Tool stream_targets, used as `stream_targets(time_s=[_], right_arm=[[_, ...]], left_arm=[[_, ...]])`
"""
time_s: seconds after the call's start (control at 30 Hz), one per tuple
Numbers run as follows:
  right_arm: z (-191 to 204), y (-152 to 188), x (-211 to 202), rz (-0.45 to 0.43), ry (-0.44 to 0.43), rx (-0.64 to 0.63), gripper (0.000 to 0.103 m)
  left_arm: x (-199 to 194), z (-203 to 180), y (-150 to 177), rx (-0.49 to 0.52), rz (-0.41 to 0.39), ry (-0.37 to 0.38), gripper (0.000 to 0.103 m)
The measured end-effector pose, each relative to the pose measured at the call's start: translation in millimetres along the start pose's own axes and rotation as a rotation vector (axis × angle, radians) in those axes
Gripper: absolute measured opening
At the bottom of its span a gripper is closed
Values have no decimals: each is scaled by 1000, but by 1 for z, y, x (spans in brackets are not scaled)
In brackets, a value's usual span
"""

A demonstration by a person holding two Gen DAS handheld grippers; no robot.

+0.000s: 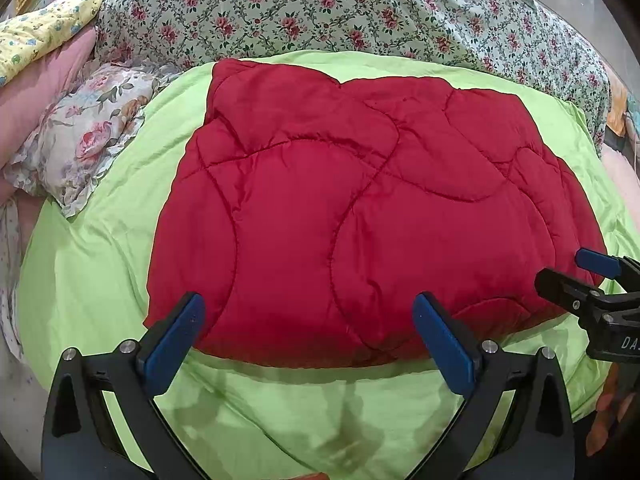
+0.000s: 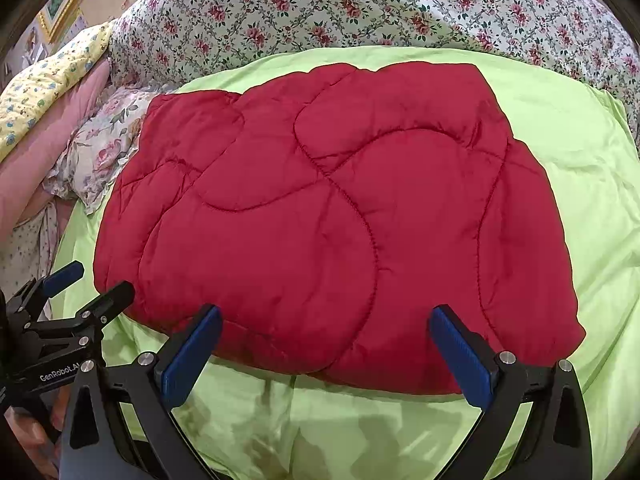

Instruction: Fold large clothes

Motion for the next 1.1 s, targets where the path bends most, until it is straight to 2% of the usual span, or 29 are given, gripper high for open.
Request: stream_targets(time_s=[1.1], right_arm=[[2, -1, -3, -5, 5, -3, 103]], left_arm=[[-3, 4, -1, 0, -12, -1, 103]])
Point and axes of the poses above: each gripper's, at about its wrist camera, not at the fingertips, and x roughly the way its jaws point, z to its left, y to its underside, the point moved 3 cm from there along x, roughly the way its jaws point, and after that the axes turned 4 degrees about -x, right-handed, at the moved point
